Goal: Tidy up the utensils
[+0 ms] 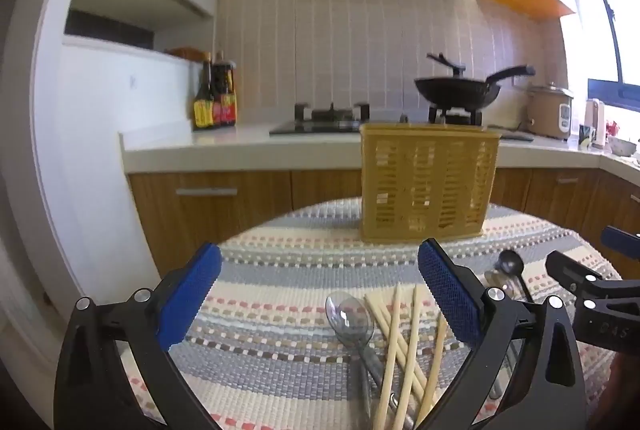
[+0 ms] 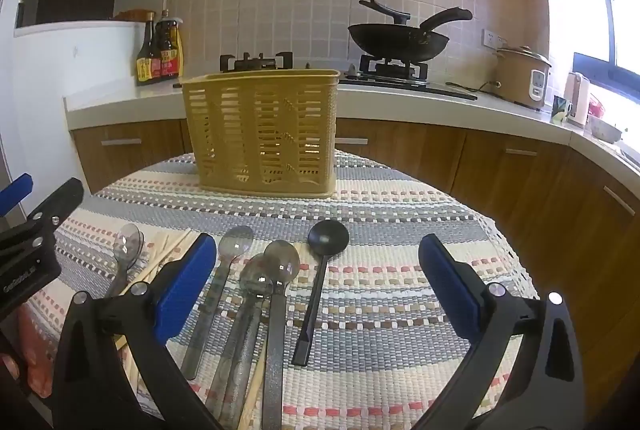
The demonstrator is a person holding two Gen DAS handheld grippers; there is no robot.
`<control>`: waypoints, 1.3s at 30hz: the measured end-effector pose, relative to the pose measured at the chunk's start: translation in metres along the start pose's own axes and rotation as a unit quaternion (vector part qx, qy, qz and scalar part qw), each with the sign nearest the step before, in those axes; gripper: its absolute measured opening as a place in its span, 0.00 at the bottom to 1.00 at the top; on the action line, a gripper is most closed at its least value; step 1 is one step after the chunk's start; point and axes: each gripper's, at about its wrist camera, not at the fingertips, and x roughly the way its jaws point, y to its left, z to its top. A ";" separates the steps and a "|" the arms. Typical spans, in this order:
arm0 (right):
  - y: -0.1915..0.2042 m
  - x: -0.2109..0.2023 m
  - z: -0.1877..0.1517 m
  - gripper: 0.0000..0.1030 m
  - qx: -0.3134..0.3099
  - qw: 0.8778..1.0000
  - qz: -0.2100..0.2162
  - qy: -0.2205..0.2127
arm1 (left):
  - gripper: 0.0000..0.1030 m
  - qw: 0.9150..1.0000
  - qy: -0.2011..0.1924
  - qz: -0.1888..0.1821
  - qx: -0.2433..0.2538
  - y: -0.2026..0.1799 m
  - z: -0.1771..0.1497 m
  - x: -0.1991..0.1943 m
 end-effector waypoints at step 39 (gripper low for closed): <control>0.004 0.000 0.000 0.94 -0.007 1.000 0.001 0.002 | 0.93 1.000 -0.008 -0.004 0.012 -0.004 0.002 -0.002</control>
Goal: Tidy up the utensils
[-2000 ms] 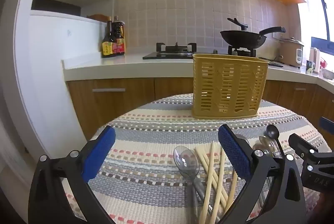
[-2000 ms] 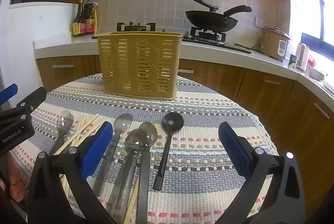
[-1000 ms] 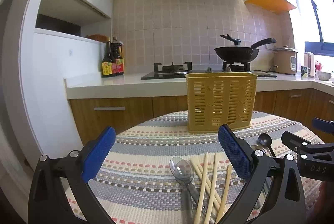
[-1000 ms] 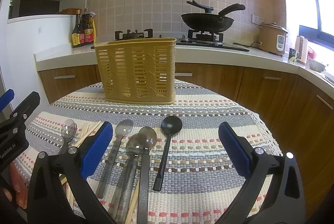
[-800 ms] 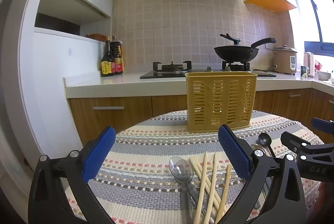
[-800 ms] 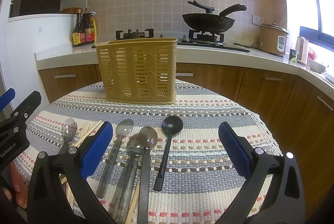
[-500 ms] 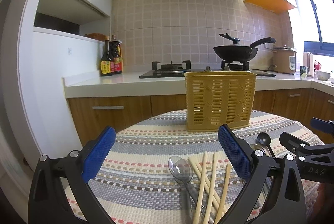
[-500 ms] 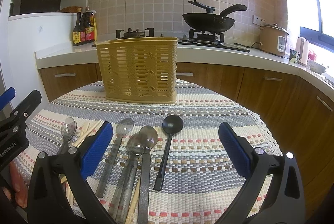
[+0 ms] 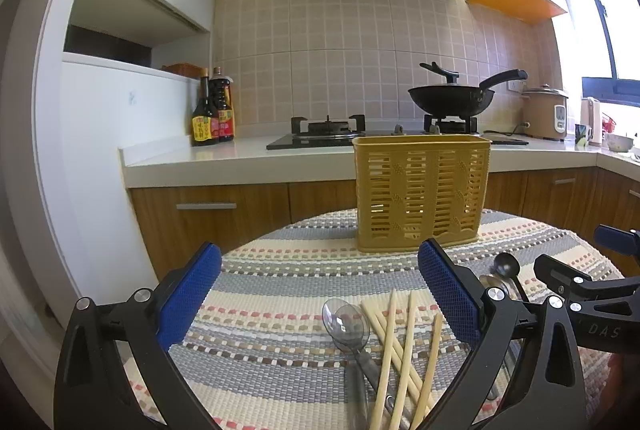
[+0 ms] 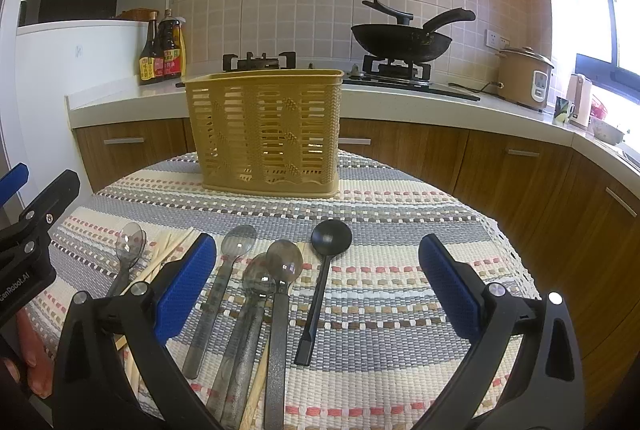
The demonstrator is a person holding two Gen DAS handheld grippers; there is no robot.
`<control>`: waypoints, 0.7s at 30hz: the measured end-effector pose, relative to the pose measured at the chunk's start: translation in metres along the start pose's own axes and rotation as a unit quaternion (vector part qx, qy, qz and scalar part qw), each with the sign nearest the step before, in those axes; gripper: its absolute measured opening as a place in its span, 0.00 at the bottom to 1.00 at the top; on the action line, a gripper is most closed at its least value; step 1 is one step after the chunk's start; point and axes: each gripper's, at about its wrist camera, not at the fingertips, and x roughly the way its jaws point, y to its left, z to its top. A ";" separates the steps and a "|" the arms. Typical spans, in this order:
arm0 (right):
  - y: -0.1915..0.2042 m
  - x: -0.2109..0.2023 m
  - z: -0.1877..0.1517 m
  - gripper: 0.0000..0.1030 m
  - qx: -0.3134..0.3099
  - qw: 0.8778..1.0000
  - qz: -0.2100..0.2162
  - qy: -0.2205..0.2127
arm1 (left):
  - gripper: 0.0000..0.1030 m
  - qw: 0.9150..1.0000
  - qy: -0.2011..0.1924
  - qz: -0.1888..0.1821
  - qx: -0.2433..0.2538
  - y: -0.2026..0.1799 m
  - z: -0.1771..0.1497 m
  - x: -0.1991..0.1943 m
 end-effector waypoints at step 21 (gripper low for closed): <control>0.000 0.000 -0.001 0.94 -0.003 1.000 0.000 -0.001 | 0.93 1.000 0.006 -0.003 -0.002 0.001 0.000 0.002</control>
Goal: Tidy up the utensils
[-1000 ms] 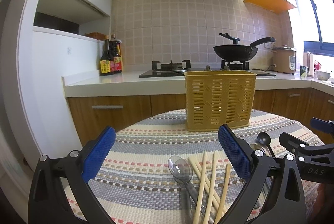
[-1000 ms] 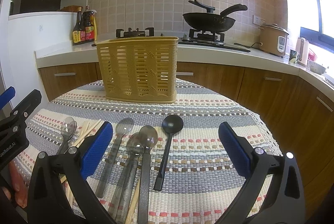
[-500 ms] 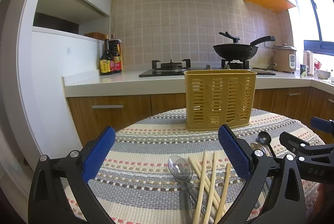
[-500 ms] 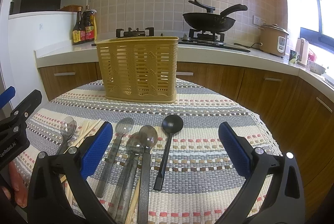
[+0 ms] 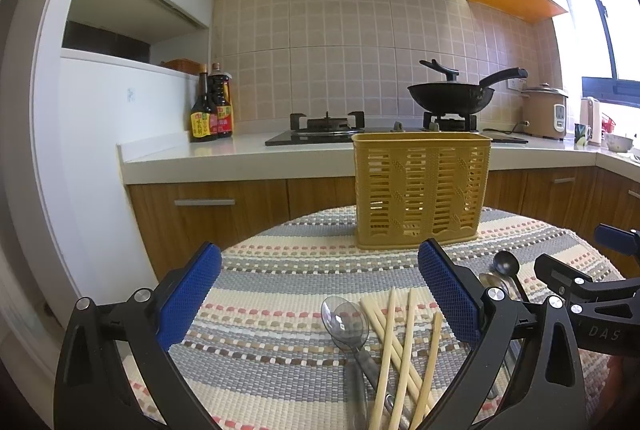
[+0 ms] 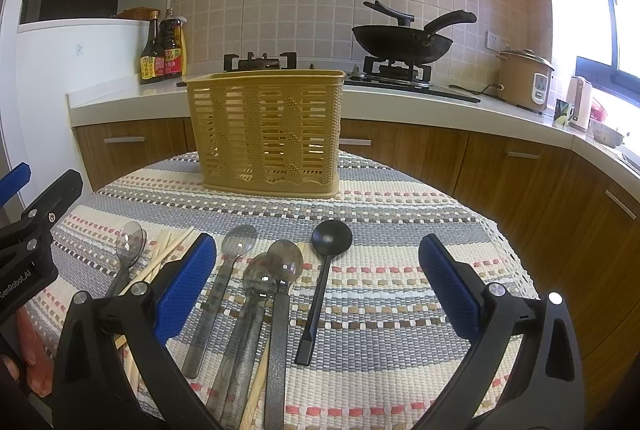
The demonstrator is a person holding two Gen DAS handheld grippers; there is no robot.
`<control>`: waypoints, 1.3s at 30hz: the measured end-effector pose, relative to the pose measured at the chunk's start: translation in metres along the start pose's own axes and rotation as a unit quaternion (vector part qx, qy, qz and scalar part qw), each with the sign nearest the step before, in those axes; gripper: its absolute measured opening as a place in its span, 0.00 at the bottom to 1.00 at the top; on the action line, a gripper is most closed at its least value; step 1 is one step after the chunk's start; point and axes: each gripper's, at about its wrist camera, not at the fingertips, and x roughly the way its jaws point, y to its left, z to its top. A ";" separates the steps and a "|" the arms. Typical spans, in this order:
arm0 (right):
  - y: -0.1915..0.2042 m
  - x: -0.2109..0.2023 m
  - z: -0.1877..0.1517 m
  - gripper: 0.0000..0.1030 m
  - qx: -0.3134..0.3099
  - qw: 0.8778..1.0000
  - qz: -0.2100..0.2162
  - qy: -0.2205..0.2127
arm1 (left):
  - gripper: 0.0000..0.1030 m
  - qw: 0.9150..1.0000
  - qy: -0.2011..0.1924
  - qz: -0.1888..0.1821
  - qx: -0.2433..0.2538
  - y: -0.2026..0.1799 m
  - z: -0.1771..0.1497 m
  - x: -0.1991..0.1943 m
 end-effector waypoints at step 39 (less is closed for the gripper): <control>-0.022 0.058 0.023 0.38 -0.021 0.965 0.039 0.257 | 0.39 0.887 0.403 -0.225 -0.004 0.055 -0.026 0.089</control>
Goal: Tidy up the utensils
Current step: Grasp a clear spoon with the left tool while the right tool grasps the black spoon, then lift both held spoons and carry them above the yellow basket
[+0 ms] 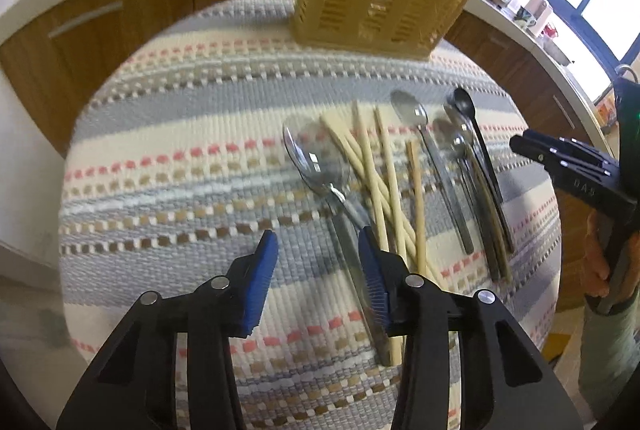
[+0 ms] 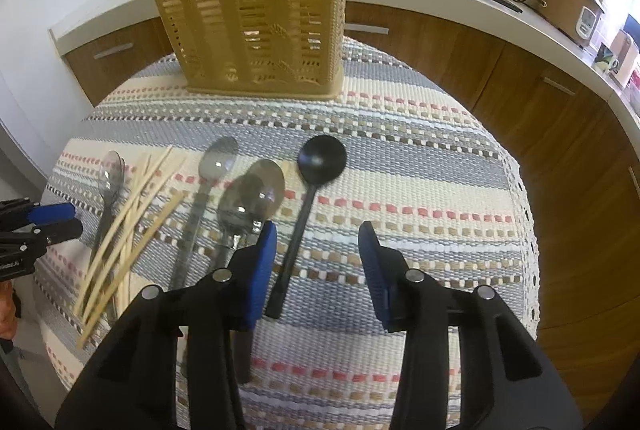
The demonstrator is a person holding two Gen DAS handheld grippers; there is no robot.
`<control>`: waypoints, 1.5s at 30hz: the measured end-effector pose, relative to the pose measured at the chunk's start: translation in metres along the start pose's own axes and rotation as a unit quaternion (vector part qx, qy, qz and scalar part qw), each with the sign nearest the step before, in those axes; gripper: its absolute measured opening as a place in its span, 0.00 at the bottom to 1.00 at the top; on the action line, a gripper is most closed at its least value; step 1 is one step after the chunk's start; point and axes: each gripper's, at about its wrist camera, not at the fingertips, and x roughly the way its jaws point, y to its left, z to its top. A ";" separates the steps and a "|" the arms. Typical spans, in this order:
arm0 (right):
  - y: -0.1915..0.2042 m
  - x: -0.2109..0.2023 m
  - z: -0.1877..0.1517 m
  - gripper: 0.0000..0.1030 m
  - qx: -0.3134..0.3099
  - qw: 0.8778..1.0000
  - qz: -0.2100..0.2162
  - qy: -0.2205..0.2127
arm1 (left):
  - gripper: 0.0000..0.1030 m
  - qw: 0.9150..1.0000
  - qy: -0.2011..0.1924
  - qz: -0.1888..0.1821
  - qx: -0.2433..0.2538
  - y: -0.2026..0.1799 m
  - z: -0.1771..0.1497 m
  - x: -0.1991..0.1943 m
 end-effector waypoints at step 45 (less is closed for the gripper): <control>0.009 0.079 0.052 0.05 0.014 0.986 0.017 0.163 | 0.11 0.994 0.003 0.105 -0.010 0.023 0.033 0.024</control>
